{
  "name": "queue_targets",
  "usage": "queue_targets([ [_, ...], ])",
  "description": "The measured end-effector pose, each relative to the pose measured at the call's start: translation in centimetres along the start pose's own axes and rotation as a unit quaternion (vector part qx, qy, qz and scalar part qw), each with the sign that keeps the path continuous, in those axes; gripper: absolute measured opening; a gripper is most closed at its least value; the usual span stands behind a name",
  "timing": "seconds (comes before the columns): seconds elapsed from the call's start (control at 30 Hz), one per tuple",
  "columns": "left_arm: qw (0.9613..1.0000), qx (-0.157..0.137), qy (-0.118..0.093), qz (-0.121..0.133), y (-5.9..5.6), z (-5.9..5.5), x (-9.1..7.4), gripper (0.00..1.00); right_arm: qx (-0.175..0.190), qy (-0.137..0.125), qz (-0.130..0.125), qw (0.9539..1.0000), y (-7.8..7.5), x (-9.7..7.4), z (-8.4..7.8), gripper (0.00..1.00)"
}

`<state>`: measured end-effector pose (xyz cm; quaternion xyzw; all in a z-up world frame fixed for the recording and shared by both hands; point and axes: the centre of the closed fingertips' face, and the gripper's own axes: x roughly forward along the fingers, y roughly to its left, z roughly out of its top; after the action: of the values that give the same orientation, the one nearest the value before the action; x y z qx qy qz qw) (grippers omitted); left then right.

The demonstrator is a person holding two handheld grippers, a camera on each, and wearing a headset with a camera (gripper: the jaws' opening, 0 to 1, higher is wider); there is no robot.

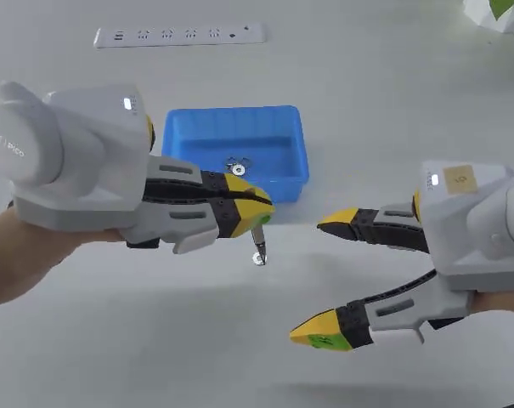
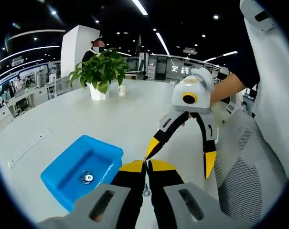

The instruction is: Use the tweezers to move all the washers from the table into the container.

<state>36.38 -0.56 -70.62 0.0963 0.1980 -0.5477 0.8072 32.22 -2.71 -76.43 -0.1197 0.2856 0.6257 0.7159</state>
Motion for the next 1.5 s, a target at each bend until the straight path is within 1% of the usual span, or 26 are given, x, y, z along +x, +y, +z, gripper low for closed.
queue_targets([
  [0.27, 1.0, 0.0, -0.002, 0.003, 0.04, 0.01, 0.09, 0.06, 0.002, 0.001, 0.003, 1.0, 0.32, 0.27, -0.07, 0.77],
  [0.47, 1.0, 0.002, 0.0, 0.005, 0.05, -0.16, 0.13, 0.06, 0.004, 0.003, 0.004, 1.0, 0.42, 0.23, -0.25, 0.76],
  [0.57, 1.0, -0.001, 0.003, 0.002, -0.19, -0.33, 0.15, 0.06, 0.006, 0.003, 0.003, 1.0, 0.33, 0.13, -0.36, 0.76],
  [0.7, 1.0, 0.003, 0.005, 0.002, -0.46, -0.43, 0.14, 0.06, 0.008, 0.002, 0.002, 1.0, 0.31, 0.11, -0.34, 0.76],
  [0.9, 0.9999, 0.01, 0.007, 0.006, -0.28, -0.42, 0.1, 0.06, 0.008, 0.001, 0.004, 1.0, 0.51, 0.16, -0.19, 0.75],
  [1.03, 0.9999, 0.009, 0.006, 0.007, -0.27, -0.4, -0.03, 0.06, 0.009, 0.002, 0.005, 0.9999, 0.51, 0.19, -0.26, 0.75],
  [1.1, 0.9999, 0.007, 0.008, 0.005, -0.34, -0.52, -0.03, 0.06, 0.01, 0.001, 0.005, 0.9999, 0.54, 0.21, -0.21, 0.75],
  [1.17, 0.9998, 0.012, 0.011, 0.006, -0.27, -0.73, -0.01, 0.06, 0.01, 0.0, 0.005, 0.9999, 0.54, 0.2, -0.16, 0.75],
  [1.2, 0.9999, 0.012, 0.007, 0.007, -0.25, -0.6, 0.01, 0.06, 0.01, 0.001, 0.005, 0.9999, 0.52, 0.19, -0.16, 0.75],
  [1.4, 0.9999, 0.013, 0.008, 0.003, -0.43, -0.61, 0.1, 0.06, 0.01, 0.004, 0.006, 0.9999, 0.61, 0.2, -0.21, 0.75],
  [1.5, 0.9999, 0.009, 0.006, 0.001, -0.61, -0.65, 0.08, 0.06, 0.009, 0.001, 0.008, 0.9999, 0.73, 0.29, 0.06, 0.75],
])
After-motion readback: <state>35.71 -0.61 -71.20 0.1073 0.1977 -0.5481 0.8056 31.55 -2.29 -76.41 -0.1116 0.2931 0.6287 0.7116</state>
